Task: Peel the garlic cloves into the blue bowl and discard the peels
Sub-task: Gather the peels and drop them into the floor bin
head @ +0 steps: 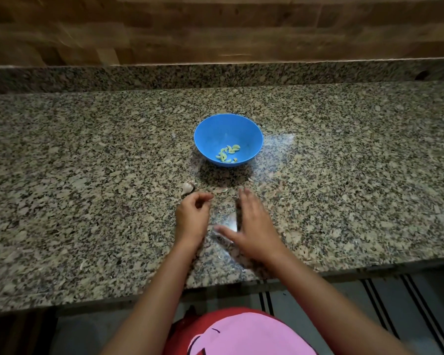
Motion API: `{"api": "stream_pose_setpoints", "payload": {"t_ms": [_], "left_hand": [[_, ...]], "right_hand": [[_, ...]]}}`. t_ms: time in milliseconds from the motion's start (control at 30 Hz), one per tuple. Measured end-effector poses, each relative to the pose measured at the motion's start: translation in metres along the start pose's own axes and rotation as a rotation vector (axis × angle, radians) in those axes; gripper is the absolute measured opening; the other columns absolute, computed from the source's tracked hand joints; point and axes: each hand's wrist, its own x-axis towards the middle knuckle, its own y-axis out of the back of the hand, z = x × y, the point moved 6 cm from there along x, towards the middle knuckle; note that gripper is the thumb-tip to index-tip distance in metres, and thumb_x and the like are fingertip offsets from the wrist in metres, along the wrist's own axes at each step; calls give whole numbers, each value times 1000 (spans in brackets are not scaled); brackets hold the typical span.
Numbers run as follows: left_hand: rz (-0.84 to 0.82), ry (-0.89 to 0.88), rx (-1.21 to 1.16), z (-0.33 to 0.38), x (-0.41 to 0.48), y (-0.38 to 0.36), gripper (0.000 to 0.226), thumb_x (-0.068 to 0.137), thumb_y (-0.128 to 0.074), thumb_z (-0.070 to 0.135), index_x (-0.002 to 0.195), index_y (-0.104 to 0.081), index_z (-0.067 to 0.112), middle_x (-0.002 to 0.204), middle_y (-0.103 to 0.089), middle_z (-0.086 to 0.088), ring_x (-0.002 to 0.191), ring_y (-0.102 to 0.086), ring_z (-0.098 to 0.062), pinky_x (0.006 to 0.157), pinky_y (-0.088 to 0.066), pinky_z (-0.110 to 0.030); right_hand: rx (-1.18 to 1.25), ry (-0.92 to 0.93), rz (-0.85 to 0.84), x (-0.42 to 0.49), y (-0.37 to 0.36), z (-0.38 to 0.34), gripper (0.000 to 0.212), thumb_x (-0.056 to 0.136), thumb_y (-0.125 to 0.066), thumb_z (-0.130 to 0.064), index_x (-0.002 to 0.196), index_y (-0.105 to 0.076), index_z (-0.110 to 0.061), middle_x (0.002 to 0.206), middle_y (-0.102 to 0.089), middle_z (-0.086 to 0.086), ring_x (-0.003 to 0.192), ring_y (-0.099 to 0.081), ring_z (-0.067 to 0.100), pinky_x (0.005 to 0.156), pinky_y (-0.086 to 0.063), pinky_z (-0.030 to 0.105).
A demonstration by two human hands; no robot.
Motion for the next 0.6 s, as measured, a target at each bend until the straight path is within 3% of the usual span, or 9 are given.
{"api": "stream_pose_setpoints", "payload": {"t_ms": [67,133,200,300,400,500,600], "left_hand": [[29,-10,-16,-2,-2,2,16,90,-58,7,102,-68,11,96,-66,5,87,-60,-6,66,-42,-2],[47,9,-38,-5,-3,4,15,90,-59,8,100,-69,13,94,-65,8,85,-59,-2,69,-41,-2],[58,31,-72,-7,-3,5,15,90,-58,7,98,-69,15,92,-64,10,84,-58,3,68,-44,-3],[95,50,-97,-8,-2,5,17,89,-58,4,98,-69,13,92,-65,8,86,-61,-4,70,-45,-5],[141,63,-103,-7,-2,6,17,89,-58,4,99,-69,11,92,-66,4,84,-61,-6,67,-44,-2],[161,70,-141,-9,-4,7,16,89,-58,3,98,-69,10,93,-66,2,89,-62,-10,74,-45,-8],[137,90,-198,-10,-12,4,18,89,-58,2,90,-68,17,99,-66,2,95,-62,-9,82,-47,-15]], "right_hand": [[-214,75,-91,-8,-19,-7,110,78,-34,-79,145,22,-12,149,31,6,141,26,21,115,12,37],[-282,110,-99,-1,-27,-8,107,77,-25,-80,142,25,-12,144,36,6,137,32,20,112,17,37],[-289,123,-83,17,-28,-8,99,78,-15,-78,147,17,-14,149,30,4,139,28,17,111,17,36],[-286,171,-41,47,-24,-14,89,78,2,-68,151,-1,-17,159,3,6,146,6,20,116,5,39],[-235,253,-59,57,-22,-18,66,95,-20,-54,149,-23,-16,156,-21,10,144,-14,27,117,-10,41],[-18,302,-5,42,-14,-15,43,97,-47,-21,137,-46,-7,145,-39,16,135,-32,32,112,-27,37],[97,356,82,13,-4,-13,31,84,-55,-10,110,-67,0,109,-63,18,102,-55,37,89,-42,33]]}}
